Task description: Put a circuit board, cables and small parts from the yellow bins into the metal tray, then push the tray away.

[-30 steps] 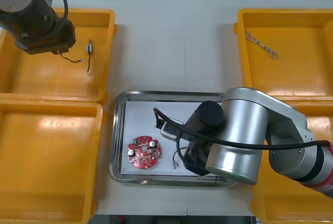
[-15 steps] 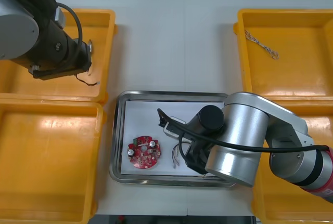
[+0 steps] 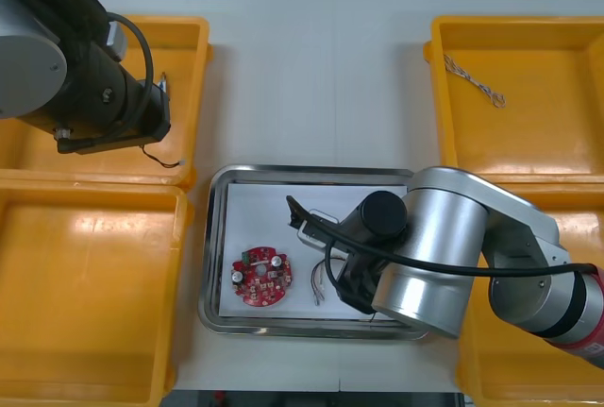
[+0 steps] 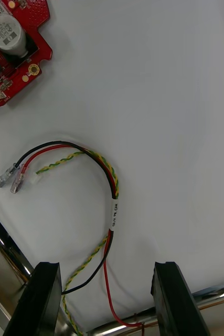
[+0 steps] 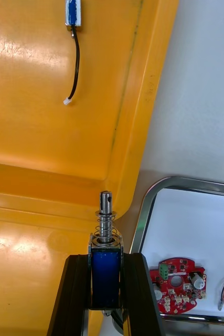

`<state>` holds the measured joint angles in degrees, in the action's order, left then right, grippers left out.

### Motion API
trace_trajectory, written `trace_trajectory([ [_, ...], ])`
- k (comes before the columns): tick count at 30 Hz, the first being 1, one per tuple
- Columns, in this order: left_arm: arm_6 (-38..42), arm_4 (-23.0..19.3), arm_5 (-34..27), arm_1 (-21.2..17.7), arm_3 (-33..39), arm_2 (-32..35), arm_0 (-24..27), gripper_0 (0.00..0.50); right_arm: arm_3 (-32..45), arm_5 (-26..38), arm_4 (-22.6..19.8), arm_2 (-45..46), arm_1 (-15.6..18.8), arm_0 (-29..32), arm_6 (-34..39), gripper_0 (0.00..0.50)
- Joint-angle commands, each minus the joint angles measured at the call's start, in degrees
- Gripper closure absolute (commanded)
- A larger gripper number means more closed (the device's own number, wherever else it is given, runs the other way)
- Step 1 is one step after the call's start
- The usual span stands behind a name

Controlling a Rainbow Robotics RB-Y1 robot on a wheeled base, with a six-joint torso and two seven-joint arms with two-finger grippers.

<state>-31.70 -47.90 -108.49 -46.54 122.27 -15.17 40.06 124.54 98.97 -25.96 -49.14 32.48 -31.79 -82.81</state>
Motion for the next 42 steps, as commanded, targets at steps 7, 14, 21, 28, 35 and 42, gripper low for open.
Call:
trace_trajectory([
  [7,0.7,-0.6,-0.7,0.0,1.9,1.9,-0.7,0.5,8.4,9.6,-2.3,9.4,0.0,-0.7,-2.3,0.0],
  [14,1.1,-0.8,-0.3,0.1,1.9,1.9,-0.6,0.5,14.3,11.0,-5.5,17.4,1.6,-2.0,-1.8,0.0],
  [21,2.4,-1.3,0.7,1.1,3.0,0.4,-0.2,0.5,15.2,11.0,-15.7,28.9,5.7,-2.0,-1.7,0.0],
  [28,9.6,2.3,3.0,3.4,4.4,-7.9,2.2,0.5,11.7,11.0,-24.1,41.0,10.4,-2.0,-1.7,0.0],
  [35,16.5,7.0,5.7,6.5,3.2,-16.6,4.1,0.5,6.6,11.0,-25.8,50.2,12.6,-2.1,-2.0,0.0],
  [42,18.3,11.2,8.9,8.6,1.7,-23.3,4.2,0.5,-1.0,11.0,-24.6,56.1,12.9,-3.3,-2.4,0.0],
])
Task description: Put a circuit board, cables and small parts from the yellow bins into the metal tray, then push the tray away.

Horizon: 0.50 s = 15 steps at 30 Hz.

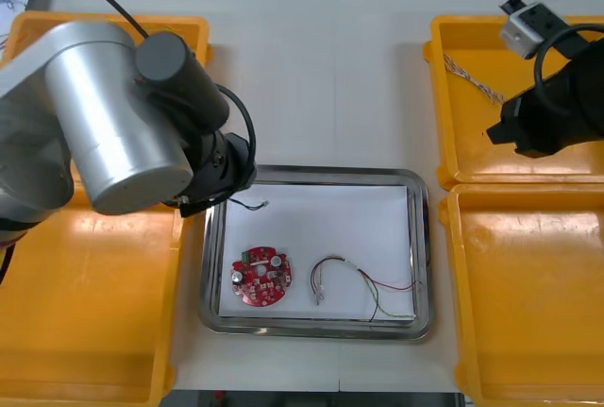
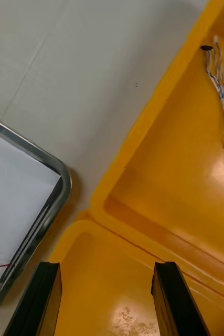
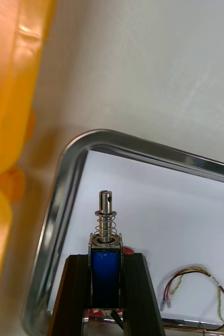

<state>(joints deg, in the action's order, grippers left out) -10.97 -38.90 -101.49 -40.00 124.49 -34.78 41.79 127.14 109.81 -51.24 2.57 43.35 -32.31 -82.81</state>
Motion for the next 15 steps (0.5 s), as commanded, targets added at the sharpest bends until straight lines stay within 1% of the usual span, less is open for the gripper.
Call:
trace_trajectory([
  [1,-2.5,2.4,2.2,2.0,-0.7,-4.2,2.5,0.5,-4.2,0.2,1.1,4.6,2.0,-2.9,-2.4,0.0],
  [7,-2.2,4.2,5.2,2.9,-4.9,-8.0,2.4,0.5,-9.2,0.2,6.1,5.9,2.0,-4.4,-3.2,0.0],
  [12,-1.8,6.5,8.2,3.7,-8.6,-10.9,2.4,0.5,-13.7,0.2,11.1,6.1,2.0,-5.7,-3.8,0.0],
  [15,-1.3,7.4,9.5,4.4,-10.5,-12.0,2.4,0.5,-16.2,0.2,11.9,6.2,2.0,-6.4,-4.0,0.0],
])
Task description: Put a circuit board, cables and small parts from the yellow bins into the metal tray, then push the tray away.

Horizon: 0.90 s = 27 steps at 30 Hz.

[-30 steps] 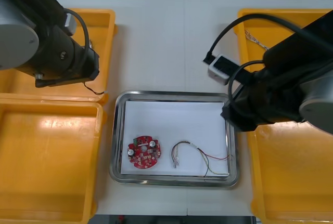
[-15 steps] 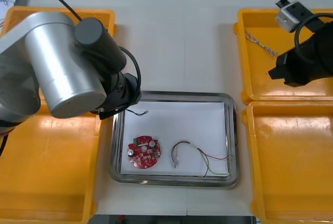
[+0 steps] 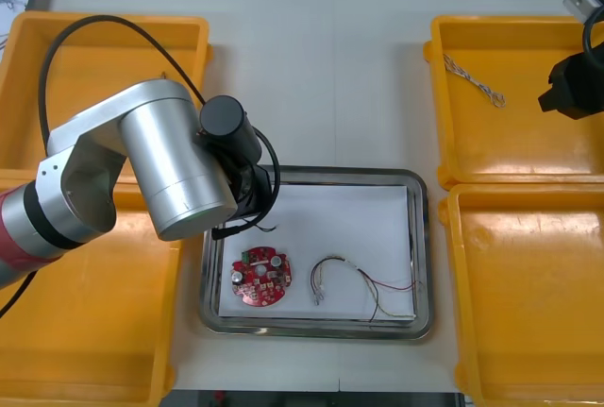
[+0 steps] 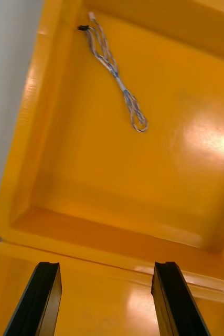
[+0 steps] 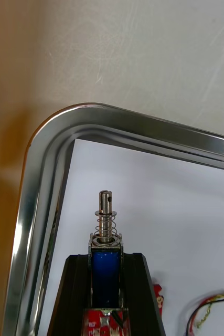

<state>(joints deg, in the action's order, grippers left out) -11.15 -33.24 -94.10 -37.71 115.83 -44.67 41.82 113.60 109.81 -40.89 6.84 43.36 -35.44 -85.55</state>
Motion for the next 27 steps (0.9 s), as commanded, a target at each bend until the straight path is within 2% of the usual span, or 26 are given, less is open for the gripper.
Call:
trace_trajectory([
  [1,-1.1,2.0,2.2,2.4,-2.2,-2.4,2.4,0.5,-3.4,0.2,1.6,1.9,2.0,-3.4,-1.3,0.0],
  [13,1.2,5.6,4.7,4.1,-5.1,-6.1,2.3,0.5,-19.1,0.2,3.8,1.9,-1.1,-10.5,-2.3,0.0],
  [17,1.9,6.3,4.7,4.1,-5.1,-6.8,2.2,0.5,-22.1,0.2,4.9,1.8,-2.5,-11.9,-2.7,0.0],
  [21,2.5,6.3,4.7,4.1,-5.1,-6.9,2.1,0.49,-24.1,-2.4,7.6,-0.6,-4.1,-13.4,-3.2,0.0],
  [24,2.9,6.3,4.7,4.1,-5.1,-6.9,2.1,0.353,-26.3,-4.7,9.9,-3.2,-5.1,-14.8,-3.5,0.0],
  [27,3.2,6.3,4.7,4.1,-5.1,-6.9,2.0,0.098,-30.5,-8.1,11.2,-5.2,-6.4,-16.2,-3.7,0.0],
])
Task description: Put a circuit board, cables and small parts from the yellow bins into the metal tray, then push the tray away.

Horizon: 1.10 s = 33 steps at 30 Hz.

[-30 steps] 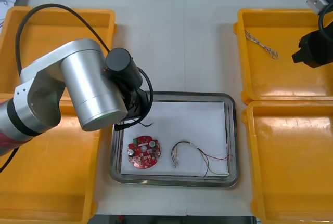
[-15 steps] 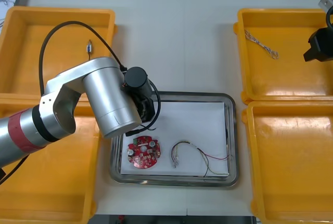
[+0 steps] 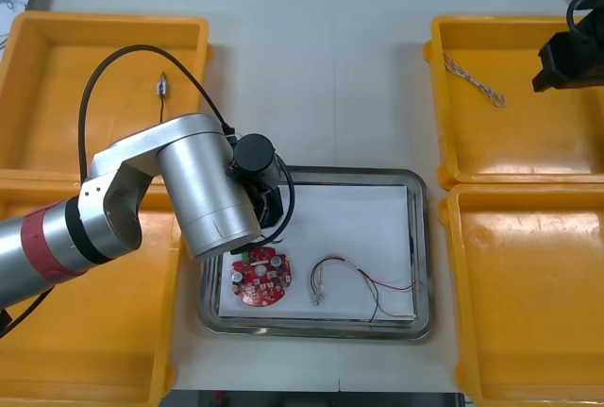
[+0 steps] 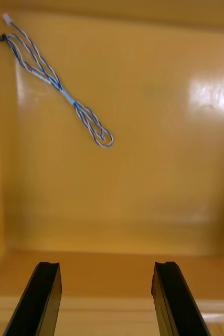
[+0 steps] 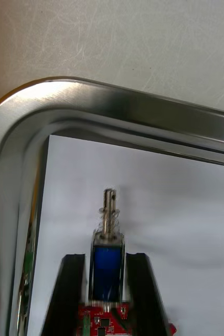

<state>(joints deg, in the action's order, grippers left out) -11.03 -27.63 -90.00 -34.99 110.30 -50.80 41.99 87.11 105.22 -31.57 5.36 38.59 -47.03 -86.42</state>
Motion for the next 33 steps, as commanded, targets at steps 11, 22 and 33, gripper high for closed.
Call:
trace_trajectory([
  [11,3.7,0.9,0.3,1.0,0.6,-0.8,2.0,0.0,-15.3,-13.2,3.3,-4.0,-4.4,-7.6,-4.5,0.0],
  [22,1.6,-4.8,-5.3,-2.8,7.3,6.9,2.7,0.0,-25.7,-19.3,4.6,-4.0,-5.1,-11.4,-6.1,0.0],
  [33,-10.2,-15.1,-10.8,-7.0,5.8,18.5,6.3,0.0,-36.0,-27.3,5.6,-4.0,-6.4,-15.0,-6.4,0.0],
])
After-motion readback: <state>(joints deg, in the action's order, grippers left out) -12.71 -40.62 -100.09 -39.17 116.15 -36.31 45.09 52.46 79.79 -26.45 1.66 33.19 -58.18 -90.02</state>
